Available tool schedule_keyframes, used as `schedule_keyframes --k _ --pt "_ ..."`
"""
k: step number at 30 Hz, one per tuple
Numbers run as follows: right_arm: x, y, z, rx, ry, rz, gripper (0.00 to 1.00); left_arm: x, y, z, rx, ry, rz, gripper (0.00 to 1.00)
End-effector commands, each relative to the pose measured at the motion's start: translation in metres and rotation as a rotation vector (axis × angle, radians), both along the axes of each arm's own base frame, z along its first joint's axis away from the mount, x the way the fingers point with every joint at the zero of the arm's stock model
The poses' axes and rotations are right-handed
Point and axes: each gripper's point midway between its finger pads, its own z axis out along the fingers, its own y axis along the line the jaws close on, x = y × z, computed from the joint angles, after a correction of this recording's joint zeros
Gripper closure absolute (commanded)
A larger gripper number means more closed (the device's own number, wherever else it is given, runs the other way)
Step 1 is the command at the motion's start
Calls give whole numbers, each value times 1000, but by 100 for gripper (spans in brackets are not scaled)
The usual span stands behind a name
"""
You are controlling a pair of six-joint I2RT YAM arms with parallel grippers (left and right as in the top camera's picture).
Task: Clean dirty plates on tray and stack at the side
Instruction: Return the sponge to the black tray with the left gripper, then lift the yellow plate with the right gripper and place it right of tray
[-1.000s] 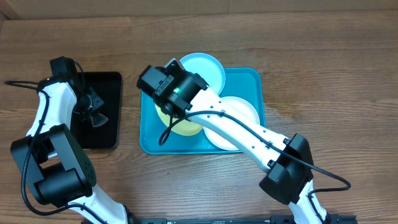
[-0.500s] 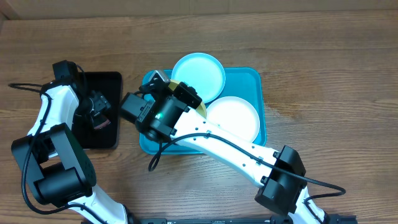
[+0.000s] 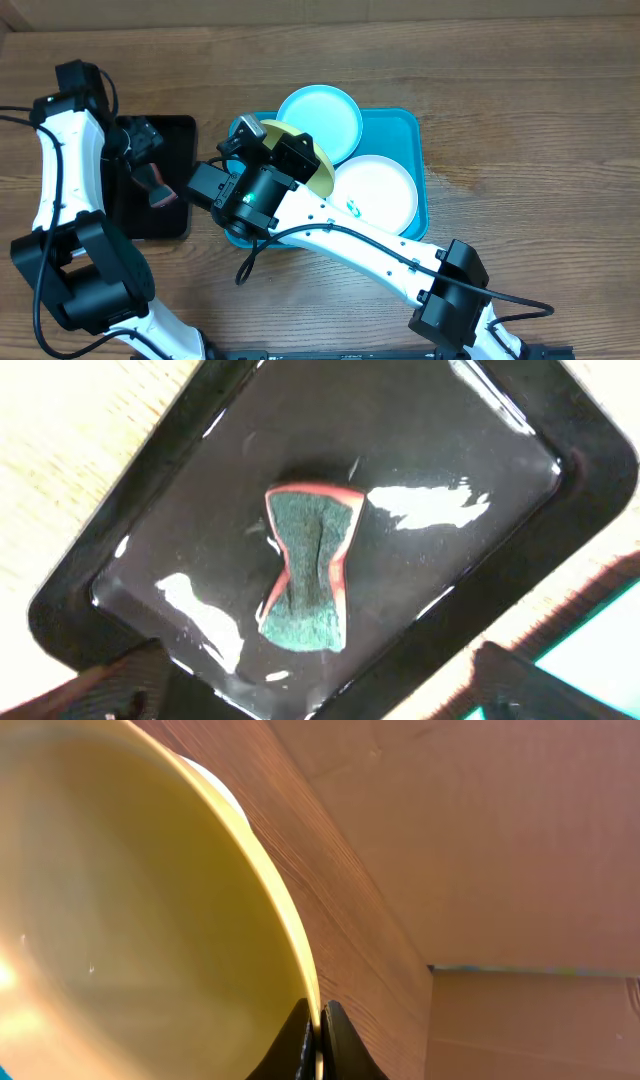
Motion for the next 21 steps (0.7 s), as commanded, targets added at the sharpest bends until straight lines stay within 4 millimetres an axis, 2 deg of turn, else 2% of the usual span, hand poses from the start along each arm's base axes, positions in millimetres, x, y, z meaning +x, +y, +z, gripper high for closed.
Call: schedule_keyframes --k 1,3,7,10,13,14,16,19,21 --pt "4 -7 21 144 -40 -54 96 -1 1 11 -3 -19 18 0" --pt "8 -11 4 238 43 -101 96 -3 0 10 -6 -10 18 0" --pt "27 -24 -43 486 312 -226 96 -6 -1 8 -11 2 18 0" --pt "39 -46 -61 637 495 -314 96 -7 -1 8 -11 3 18 0" --pt "41 -68 -72 795 746 -345 96 -7 -1 8 -11 3 18 0" --pt "40 -80 -73 847 836 -340 96 -7 -1 8 -11 3 18 0" --pt "43 -103 -72 898 901 -362 96 -6 -1 8 -12 2 18 0" --pt "54 -171 -73 953 913 -514 96 -7 -1 8 -12 3 17 0" --pt "60 -207 -74 982 897 -596 96 -7 -1 8 -13 6 18 0"
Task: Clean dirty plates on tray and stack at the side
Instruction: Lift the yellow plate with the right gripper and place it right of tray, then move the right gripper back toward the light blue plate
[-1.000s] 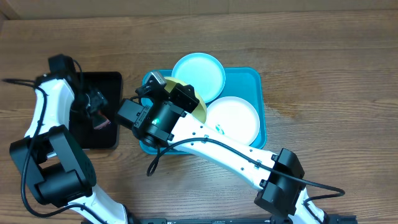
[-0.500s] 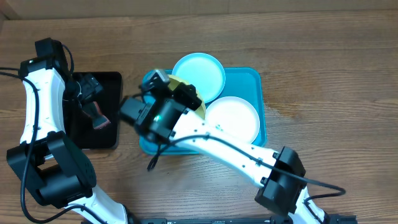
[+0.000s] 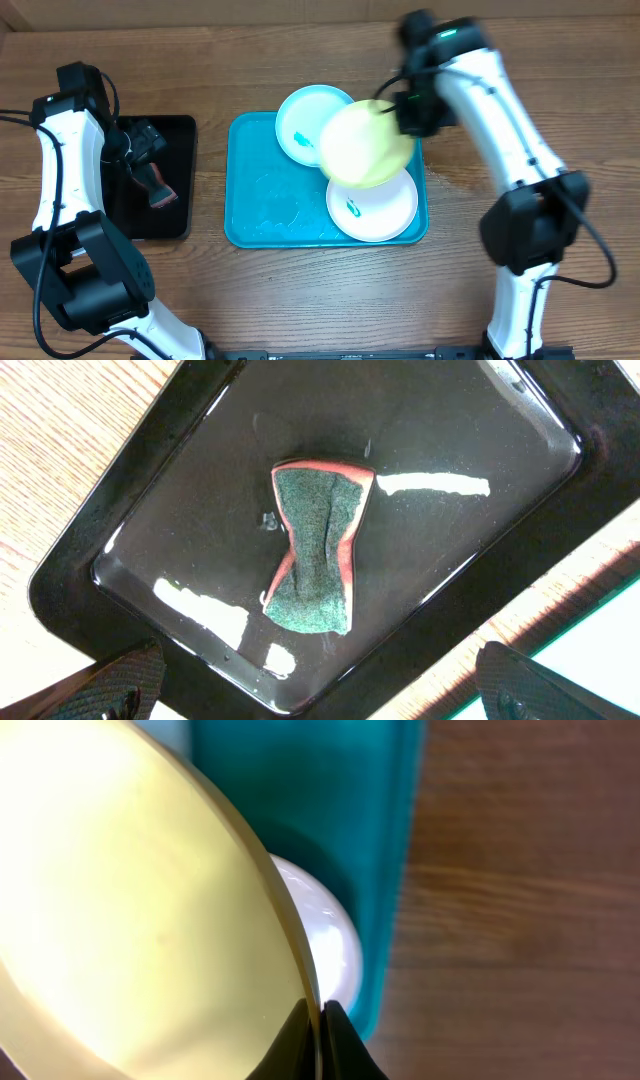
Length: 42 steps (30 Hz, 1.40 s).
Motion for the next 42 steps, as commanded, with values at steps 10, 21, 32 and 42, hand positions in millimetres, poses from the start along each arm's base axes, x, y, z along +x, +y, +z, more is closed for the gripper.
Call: schedule_keyframes --k 10,21,32,42 --pt "13 -177 -13 118 -8 -433 96 0 2 9 4 -24 10 0" --pt "8 -202 -85 116 -4 -496 96 0 2 9 4 -24 9 0" --pt "5 -210 -71 67 6 -553 54 4 3 10 9 -41 9 0" --pt "17 -65 42 433 -222 -35 36 3 -10 9 -61 -39 -2 0"
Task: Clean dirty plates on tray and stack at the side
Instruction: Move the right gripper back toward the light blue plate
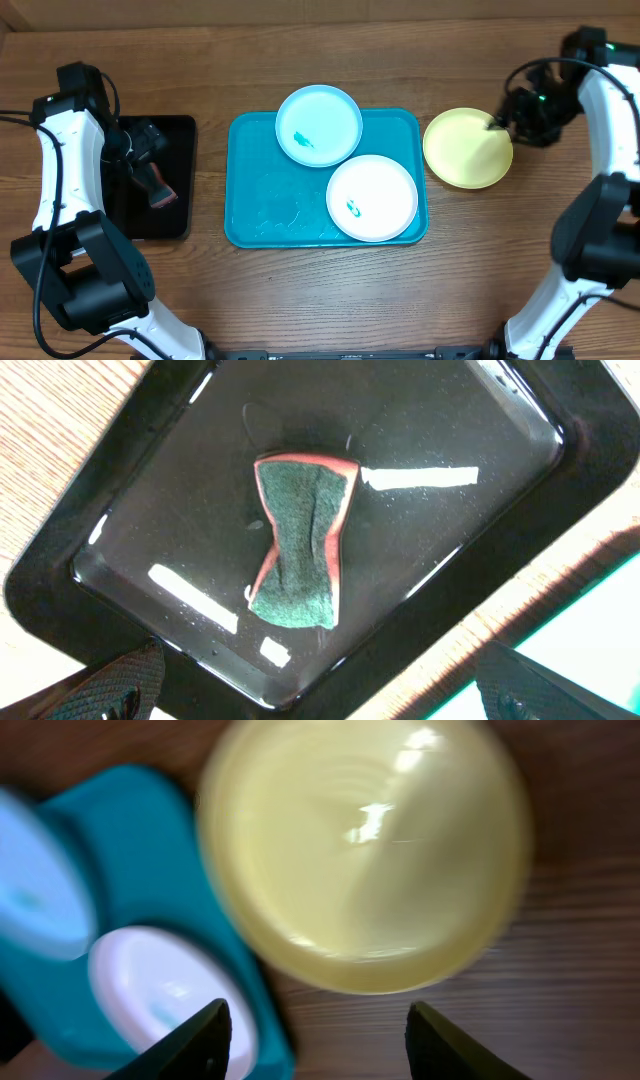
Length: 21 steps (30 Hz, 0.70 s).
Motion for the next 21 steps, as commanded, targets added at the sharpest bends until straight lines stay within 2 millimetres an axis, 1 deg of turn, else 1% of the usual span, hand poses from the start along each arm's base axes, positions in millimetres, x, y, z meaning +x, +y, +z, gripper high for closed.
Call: schedule_keyframes --k 1,2,4,7,8,10,11,14,16,18,21 --pt "4 91 59 106 -222 297 31 0 -6 9 -37 -27 1 0" --pt "5 104 58 92 -234 336 28 0 -7 8 -43 -26 1 0" --pt "8 126 50 27 -259 409 25 0 -9 8 -56 -28 -1 0" --pt "17 149 37 -103 -310 488 20 -1 -11 8 -68 -25 -2 0" --pt "22 156 33 -148 -336 510 16 -1 -12 8 -68 -23 -2 0" --pt "32 169 28 -213 -394 538 4 -1 -12 8 -69 -21 -2 0" --pt "37 176 26 -234 -425 549 0 -1 -12 8 -69 -21 -2 0" --pt "52 198 21 -262 -523 609 0 -2 -12 8 -69 -21 -2 0" --pt "61 207 14 -259 -554 622 0 -2 -12 8 -69 -21 -2 0" --pt "66 213 0 -258 -550 630 0 -2 -12 8 -69 -21 -2 0" --pt "68 213 -29 -302 -489 643 0 -1 -11 8 -68 -24 -2 0"
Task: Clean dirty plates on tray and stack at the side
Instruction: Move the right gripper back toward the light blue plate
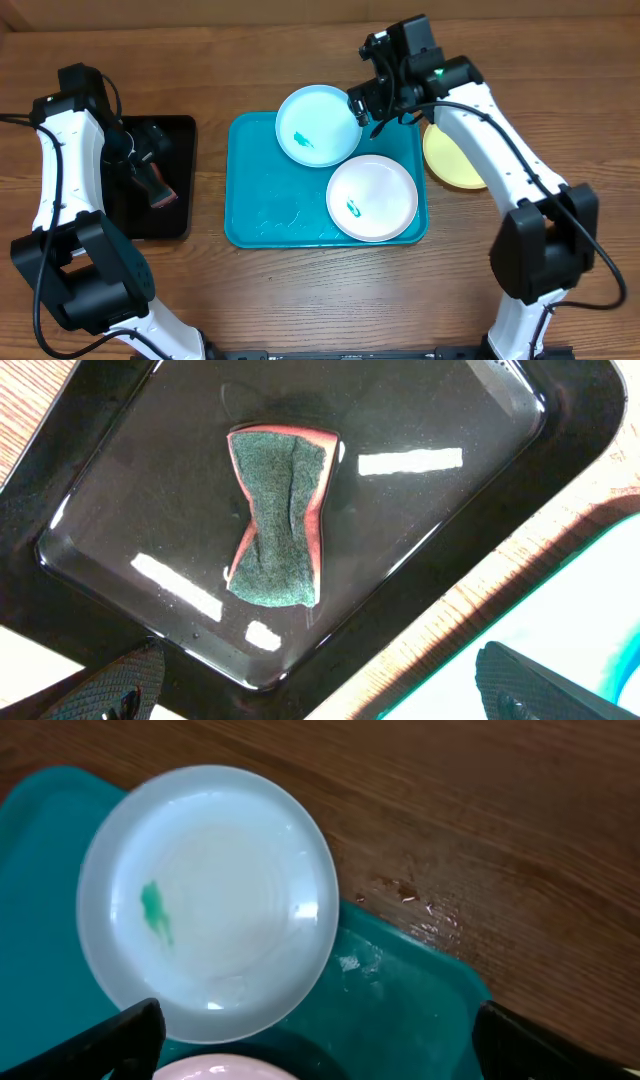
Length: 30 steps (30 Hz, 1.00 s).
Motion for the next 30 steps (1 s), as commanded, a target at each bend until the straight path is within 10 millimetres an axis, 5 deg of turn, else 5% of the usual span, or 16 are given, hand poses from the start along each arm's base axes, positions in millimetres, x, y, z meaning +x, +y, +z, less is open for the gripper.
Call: schedule_keyframes --k 1,5,17,25,30 --pt "0 -10 -49 -133 75 -10 0 3 1 9 -3 -32 7 0" --pt "-3 -9 -63 -202 124 41 0 6 2 8 1 -41 7 0" --pt "54 39 -28 -134 -215 180 0 4 1 7 -4 -31 7 0" --pt "49 48 -82 -139 -138 274 11 7 -6 8 -45 -48 0 0" --pt "51 53 -90 -136 -143 280 14 6 -7 8 -46 -45 0 0"
